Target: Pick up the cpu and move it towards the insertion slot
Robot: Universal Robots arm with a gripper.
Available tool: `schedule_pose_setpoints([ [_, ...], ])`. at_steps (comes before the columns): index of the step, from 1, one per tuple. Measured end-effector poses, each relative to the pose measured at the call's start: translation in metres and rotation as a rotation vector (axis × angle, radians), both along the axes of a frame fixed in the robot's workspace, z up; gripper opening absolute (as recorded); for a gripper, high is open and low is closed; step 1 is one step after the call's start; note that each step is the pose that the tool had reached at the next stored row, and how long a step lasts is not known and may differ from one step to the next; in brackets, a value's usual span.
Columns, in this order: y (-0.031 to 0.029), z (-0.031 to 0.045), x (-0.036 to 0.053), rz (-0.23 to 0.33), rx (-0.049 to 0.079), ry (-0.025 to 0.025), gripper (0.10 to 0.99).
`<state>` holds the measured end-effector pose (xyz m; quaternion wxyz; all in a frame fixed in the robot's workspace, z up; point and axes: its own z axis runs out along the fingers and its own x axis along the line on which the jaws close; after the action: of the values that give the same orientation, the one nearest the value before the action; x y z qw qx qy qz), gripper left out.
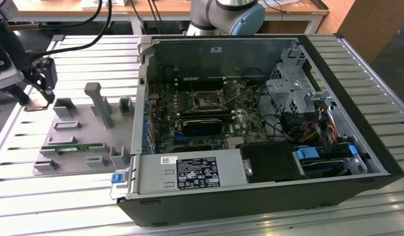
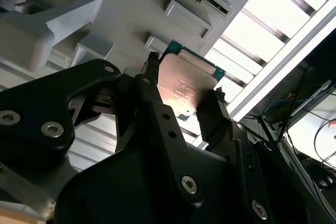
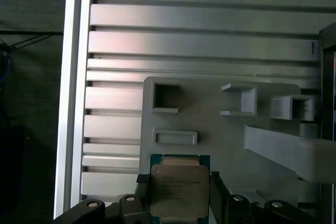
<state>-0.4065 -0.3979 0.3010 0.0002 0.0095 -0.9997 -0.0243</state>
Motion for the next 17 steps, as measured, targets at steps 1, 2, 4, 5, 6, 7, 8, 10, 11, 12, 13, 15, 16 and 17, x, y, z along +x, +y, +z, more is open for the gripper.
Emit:
schedule_pose_setpoints([
  [1,0.0000,0.0012,0.0000,0.000,0.000,0.0001,0.541],
  [2,0.0000,0.0026,0.0000,0.000,0.000,0.0000,0.541],
  [4,0.0000,0.0054,0.0000,0.000,0.000,0.0000,0.541],
  [5,0.0000,0.0068,0.0000,0.000,0.000,0.0000,0.541],
  [6,0.0000,0.0082,0.0000,0.000,0.000,0.0001,0.541],
  [7,0.0000,0.0096,0.0000,0.000,0.000,0.0000,0.541],
  [8,0.0000,0.0110,0.0000,0.000,0.000,0.0000,0.541],
  [10,0.0000,0.0140,0.0000,0.000,0.000,0.0001,0.541],
  [11,0.0000,0.0154,0.0000,0.000,0.000,0.0000,0.541],
  [12,0.0000,0.0168,0.0000,0.000,0.000,0.0000,0.541],
  [13,0.0000,0.0182,0.0000,0.000,0.000,0.0001,0.541],
  [15,0.0000,0.0213,0.0000,0.000,0.000,0.0001,0.541],
  [16,0.0000,0.0225,0.0000,0.000,0.000,0.0000,0.541],
  [17,0.0000,0.0240,0.0000,0.000,0.000,0.0000,0.541],
])
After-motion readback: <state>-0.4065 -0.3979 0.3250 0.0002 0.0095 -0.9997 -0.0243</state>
